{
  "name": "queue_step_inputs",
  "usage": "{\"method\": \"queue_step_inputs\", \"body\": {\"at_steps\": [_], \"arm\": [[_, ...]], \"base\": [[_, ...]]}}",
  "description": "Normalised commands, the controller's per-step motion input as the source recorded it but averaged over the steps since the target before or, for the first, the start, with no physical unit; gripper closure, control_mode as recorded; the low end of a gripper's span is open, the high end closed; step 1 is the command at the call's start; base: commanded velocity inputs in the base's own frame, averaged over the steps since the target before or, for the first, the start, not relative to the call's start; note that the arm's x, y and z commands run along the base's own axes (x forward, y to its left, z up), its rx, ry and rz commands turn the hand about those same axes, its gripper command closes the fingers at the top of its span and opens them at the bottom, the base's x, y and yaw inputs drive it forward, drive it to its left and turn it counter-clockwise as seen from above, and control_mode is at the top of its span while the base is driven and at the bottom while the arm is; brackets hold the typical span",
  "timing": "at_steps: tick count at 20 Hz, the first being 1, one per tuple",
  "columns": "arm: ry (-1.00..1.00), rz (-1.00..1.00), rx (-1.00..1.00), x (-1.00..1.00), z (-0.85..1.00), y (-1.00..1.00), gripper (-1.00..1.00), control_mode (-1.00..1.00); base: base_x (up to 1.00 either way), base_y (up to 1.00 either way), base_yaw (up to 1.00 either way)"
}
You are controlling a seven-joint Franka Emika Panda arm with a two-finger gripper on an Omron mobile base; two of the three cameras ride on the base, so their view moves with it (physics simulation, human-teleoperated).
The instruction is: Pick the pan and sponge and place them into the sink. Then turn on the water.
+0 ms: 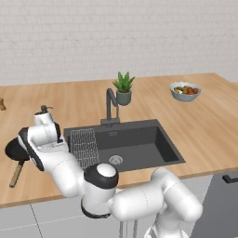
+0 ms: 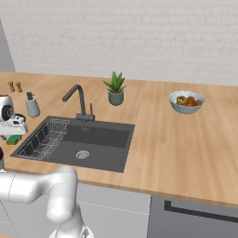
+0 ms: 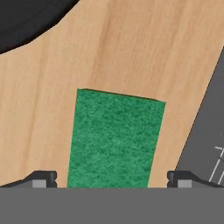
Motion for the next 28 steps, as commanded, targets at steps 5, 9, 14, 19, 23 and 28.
{"method": "queue_step_inputs", "body": {"at_steps": [5,9,14,19,23,28], "arm": [[0.02,0.00,0.00,0.05,-0.36,0.00,-1.00,-1.00],[0.03,0.00,0.00,0.04,-0.36,0.00,-1.00,-1.00],[0.08,0.00,-0.01,0.05,-0.37,0.08,1.00,-1.00],[0.03,0.00,0.00,0.02,-0.07,0.00,1.00,-1.00],[-0.03,0.04,0.00,-0.52,0.06,-0.17,1.00,-1.00],[-0.14,0.05,0.07,-0.93,0.39,-0.83,1.00,-1.00]], "base": [[0.00,0.00,0.00],[0.00,0.00,0.00],[0.00,0.00,0.00],[0.00,0.00,0.00],[0.00,0.00,0.00],[0.00,0.00,0.00]]}}
